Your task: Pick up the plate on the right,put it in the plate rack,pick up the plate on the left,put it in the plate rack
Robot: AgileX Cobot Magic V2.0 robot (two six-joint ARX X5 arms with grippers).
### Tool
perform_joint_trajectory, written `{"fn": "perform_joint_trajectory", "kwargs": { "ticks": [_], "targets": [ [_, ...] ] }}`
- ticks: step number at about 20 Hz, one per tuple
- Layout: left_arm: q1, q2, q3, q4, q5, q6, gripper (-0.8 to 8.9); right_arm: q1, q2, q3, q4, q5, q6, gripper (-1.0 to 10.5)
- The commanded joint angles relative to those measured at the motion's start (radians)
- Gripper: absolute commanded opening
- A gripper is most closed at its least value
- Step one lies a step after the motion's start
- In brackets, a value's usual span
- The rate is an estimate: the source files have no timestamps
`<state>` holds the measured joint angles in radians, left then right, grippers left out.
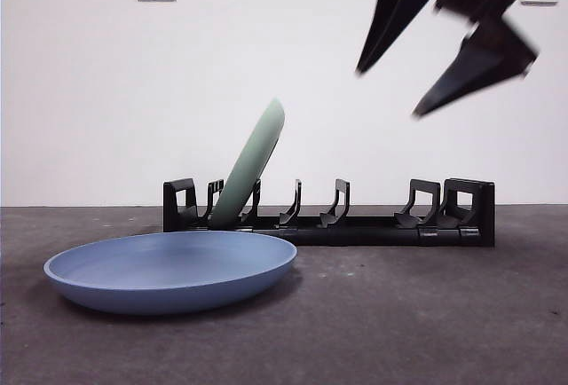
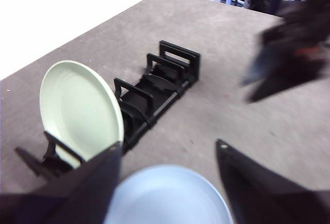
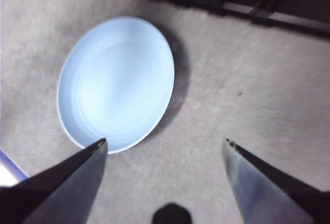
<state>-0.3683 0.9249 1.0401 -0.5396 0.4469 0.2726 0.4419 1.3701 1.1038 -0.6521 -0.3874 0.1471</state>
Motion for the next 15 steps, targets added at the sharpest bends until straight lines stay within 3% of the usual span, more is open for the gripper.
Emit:
{"fn": "perform_joint_trajectory", "kwargs": {
  "ticks": [1,3,5,6,15],
  "targets": [
    [0.0,-0.09,0.001,-0.073,-0.002,0.051,3.53,0.031,0.099,-0.009,0.061,-0.008,0.04,3.8],
    [0.0,-0.154,0.001,-0.127,-0.002,0.051,3.59,0.061,0.183,-0.008,0.132,-0.014,0.064,3.8],
    [0.0,-0.2,0.001,-0.182,-0.002,0.053,5.14,0.091,0.257,0.002,0.175,-0.014,0.072,3.8],
    [0.0,-0.216,0.001,-0.211,-0.002,0.054,5.31,0.104,0.29,0.008,0.193,-0.013,0.082,3.8],
    [0.0,-0.236,0.001,-0.32,-0.002,0.079,5.31,0.131,0.441,0.014,0.294,-0.006,0.123,3.7]
  ]
}}
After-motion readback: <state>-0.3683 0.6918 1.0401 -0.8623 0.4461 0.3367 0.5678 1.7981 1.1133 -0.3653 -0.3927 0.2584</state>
